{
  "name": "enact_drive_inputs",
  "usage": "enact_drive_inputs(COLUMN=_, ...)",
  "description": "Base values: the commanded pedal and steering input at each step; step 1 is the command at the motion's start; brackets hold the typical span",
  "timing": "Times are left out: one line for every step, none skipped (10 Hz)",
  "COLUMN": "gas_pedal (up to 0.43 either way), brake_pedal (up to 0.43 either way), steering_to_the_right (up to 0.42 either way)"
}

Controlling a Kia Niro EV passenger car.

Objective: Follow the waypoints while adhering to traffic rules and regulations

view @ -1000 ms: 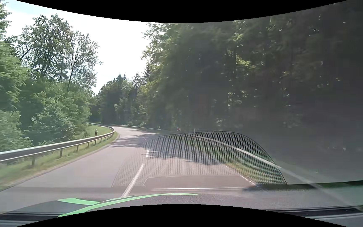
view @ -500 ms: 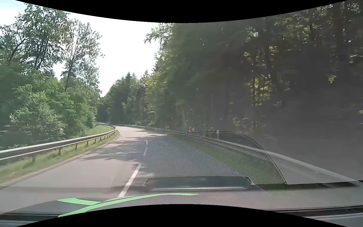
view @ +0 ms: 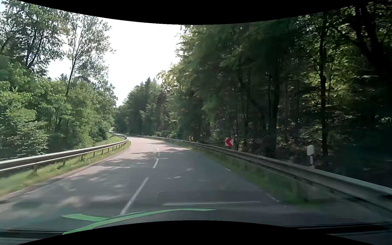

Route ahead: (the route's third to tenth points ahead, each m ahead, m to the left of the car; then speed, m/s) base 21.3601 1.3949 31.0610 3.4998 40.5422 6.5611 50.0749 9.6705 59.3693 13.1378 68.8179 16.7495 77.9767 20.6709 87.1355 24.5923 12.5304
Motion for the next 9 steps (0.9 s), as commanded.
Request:
enact_drive_inputs(gas_pedal=0.087, brake_pedal=0.000, steering_to_the_right=-0.044)
enact_drive_inputs(gas_pedal=0.087, brake_pedal=0.000, steering_to_the_right=-0.044)
enact_drive_inputs(gas_pedal=0.087, brake_pedal=0.000, steering_to_the_right=-0.044)
enact_drive_inputs(gas_pedal=0.087, brake_pedal=0.000, steering_to_the_right=-0.044)
enact_drive_inputs(gas_pedal=0.087, brake_pedal=0.000, steering_to_the_right=-0.043)
enact_drive_inputs(gas_pedal=0.087, brake_pedal=0.000, steering_to_the_right=-0.042)
enact_drive_inputs(gas_pedal=0.087, brake_pedal=0.000, steering_to_the_right=-0.042)
enact_drive_inputs(gas_pedal=0.087, brake_pedal=0.000, steering_to_the_right=-0.042)
enact_drive_inputs(gas_pedal=0.087, brake_pedal=0.000, steering_to_the_right=-0.042)
